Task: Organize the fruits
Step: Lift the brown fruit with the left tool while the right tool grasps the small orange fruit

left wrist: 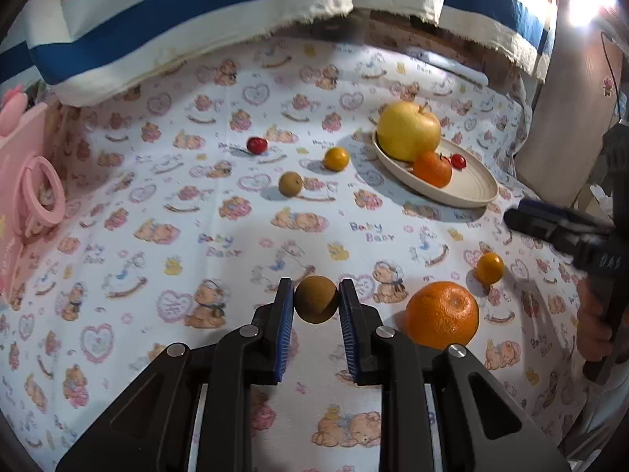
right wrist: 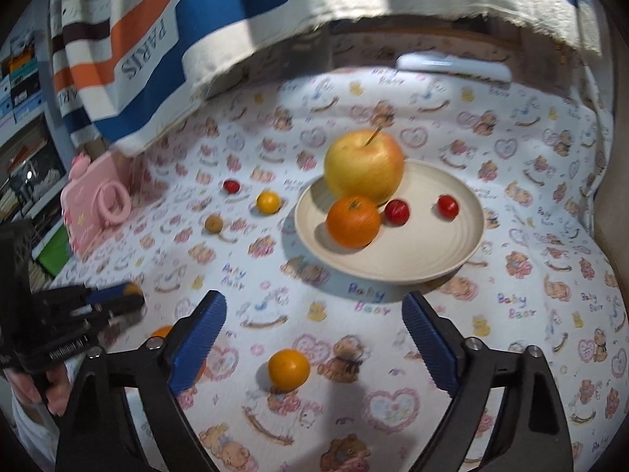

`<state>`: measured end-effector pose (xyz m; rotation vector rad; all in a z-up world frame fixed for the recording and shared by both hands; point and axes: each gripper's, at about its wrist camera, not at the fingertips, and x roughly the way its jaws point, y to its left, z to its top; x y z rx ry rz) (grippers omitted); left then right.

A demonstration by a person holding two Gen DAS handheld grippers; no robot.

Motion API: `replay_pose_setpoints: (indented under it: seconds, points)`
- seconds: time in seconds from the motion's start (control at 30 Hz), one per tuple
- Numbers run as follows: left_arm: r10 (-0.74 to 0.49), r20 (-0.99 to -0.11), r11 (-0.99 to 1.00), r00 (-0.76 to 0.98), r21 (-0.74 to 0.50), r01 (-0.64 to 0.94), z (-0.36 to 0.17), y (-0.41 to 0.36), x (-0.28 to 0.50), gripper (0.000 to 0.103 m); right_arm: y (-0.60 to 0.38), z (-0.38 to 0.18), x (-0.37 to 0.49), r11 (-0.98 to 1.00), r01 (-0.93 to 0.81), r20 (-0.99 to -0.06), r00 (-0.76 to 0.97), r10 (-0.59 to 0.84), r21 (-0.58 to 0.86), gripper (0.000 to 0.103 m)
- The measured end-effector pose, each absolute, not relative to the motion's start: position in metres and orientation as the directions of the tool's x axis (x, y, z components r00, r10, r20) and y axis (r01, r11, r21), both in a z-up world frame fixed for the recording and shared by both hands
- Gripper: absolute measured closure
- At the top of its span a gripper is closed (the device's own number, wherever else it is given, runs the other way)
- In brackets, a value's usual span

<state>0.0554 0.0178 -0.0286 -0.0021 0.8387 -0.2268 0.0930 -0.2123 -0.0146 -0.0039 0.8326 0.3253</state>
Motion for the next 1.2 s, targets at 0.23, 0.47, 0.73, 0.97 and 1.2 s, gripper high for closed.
replay_pose_setpoints:
  seconds: [0.23, 0.47, 0.73, 0.97, 1.2]
  points:
    - [-0.155, -0.717, 0.985, 0.679, -0.055, 0.167, -0.02, 0.026, 0.05, 0.081, -0.206, -0.038, 0.101, 0.944, -0.291, -0.815, 0.503, 0.288, 0.153, 0.043]
    - [-0.149, -0.712, 0.986, 0.686, -0.051, 0.162, -0.017, 0.028, 0.049, 0.081, -0.198, -0.05, 0.103, 0.94, -0.308, -0.851, 0.445, 0.28, 0.149, 0.064]
    - [-0.147, -0.708, 0.985, 0.691, -0.041, 0.167, -0.015, 0.024, 0.047, 0.081, -0.198, -0.05, 0.102, 0.936, -0.312, -0.847, 0.444, 0.294, 0.161, 0.074]
    - [-0.14, -0.696, 0.986, 0.704, -0.032, 0.164, -0.008, 0.025, 0.046, 0.081, -0.201, -0.04, 0.098, 0.938, -0.309, -0.818, 0.492, 0.3, 0.157, 0.074]
    - [-0.143, -0.668, 0.985, 0.73, -0.022, 0.173, 0.009, 0.022, 0.046, 0.081, -0.21, -0.025, 0.095, 0.946, -0.286, -0.77, 0.566, 0.296, 0.154, 0.074]
